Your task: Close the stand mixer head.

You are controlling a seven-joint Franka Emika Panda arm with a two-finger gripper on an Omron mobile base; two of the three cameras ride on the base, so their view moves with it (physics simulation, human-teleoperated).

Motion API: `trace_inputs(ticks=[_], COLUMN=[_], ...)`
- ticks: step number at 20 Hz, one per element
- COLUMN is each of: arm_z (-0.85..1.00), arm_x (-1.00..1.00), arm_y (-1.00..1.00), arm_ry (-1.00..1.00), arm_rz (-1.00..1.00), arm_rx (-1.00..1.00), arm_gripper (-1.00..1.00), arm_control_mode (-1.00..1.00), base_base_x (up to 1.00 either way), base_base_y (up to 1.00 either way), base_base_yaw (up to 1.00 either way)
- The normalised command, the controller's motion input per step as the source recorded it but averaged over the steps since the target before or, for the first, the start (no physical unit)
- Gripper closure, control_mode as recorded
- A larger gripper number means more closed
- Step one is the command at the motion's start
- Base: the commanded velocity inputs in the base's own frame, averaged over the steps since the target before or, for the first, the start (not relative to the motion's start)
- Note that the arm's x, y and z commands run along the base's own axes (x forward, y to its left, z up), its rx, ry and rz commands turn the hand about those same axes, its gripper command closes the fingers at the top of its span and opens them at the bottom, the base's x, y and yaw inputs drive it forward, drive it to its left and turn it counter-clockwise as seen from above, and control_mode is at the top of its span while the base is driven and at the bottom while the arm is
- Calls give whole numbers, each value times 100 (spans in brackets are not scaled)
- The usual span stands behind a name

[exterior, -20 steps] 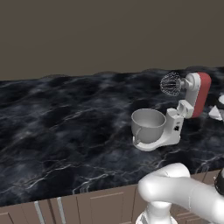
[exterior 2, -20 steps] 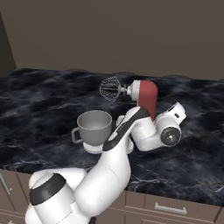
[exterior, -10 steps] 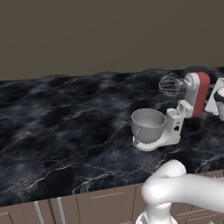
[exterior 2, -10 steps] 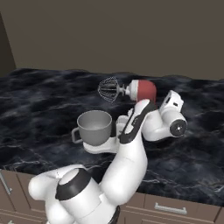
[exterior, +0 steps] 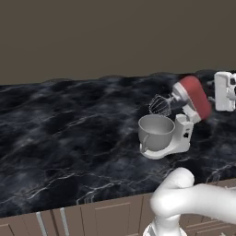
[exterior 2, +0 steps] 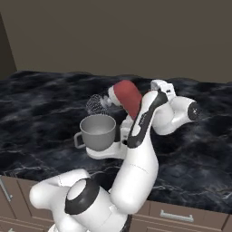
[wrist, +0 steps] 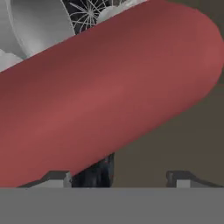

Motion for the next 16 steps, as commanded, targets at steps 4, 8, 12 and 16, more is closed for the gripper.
trace_inputs(ticks=[4,8,12,16], arm_z=[2,0,0,60], arm_x=[-13,-41,-46,-19], arm_y=[100,100,100,98], arm_ry=[-17,-20,-8,13], arm_rz=[41,24,14,15], arm_rx=[-46,-50,-42,-15], arm_gripper=[-100,-100,-100,-100], arm_control_mode=[-100,-100,-100,-100], base_base_x=[0,0,0,0], base_base_y=[0,0,0,0], base_base_yaw=[0,0,0,0])
